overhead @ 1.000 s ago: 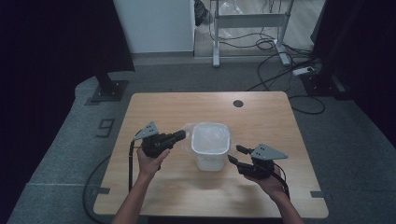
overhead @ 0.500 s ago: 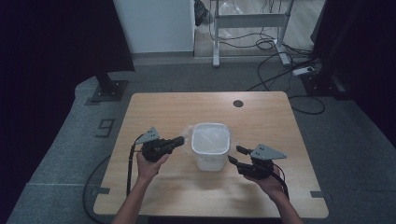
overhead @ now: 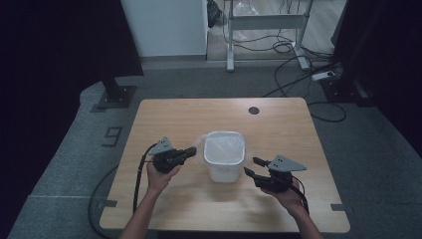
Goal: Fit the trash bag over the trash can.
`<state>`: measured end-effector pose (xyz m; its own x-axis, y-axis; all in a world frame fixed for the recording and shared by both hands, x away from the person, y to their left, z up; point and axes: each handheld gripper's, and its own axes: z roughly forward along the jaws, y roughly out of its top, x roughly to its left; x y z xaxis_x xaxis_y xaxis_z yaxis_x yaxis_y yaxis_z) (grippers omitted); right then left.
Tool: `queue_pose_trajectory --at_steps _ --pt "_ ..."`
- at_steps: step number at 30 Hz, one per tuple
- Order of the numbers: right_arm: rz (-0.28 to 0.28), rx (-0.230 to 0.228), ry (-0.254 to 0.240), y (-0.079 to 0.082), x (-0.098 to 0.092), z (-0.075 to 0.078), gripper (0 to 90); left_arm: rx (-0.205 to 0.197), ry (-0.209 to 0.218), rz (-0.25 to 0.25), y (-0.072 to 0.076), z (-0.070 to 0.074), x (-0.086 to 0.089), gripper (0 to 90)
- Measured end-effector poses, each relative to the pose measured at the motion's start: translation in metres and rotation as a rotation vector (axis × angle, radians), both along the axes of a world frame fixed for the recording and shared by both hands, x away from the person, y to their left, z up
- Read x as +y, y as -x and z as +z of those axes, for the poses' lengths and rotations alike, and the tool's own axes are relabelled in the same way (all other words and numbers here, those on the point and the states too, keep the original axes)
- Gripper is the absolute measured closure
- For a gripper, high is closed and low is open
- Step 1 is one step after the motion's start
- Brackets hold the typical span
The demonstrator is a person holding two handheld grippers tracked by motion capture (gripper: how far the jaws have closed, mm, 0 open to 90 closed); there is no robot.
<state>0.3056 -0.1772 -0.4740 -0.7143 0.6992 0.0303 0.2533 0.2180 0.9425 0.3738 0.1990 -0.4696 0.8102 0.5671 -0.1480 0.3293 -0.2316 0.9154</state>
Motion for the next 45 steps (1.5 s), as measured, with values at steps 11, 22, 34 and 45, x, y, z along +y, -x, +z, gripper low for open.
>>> queue_pose_trajectory --at_steps 11,22,34,45 --pt "0.005 0.013 0.011 -0.001 0.003 -0.006 46.7 0.071 -0.038 0.014 -0.013 -0.014 -0.007 87.8" --pt "0.013 0.024 0.021 -0.004 0.006 -0.011 46.7 0.128 -0.051 0.006 -0.025 -0.024 -0.009 85.0" --pt "0.017 0.018 0.024 -0.002 0.008 -0.012 46.1 0.031 0.045 -0.004 -0.017 0.008 0.018 38.5" --pt "0.021 0.02 0.024 -0.003 0.009 -0.013 46.1 0.047 0.073 -0.006 -0.042 0.036 0.015 36.8"
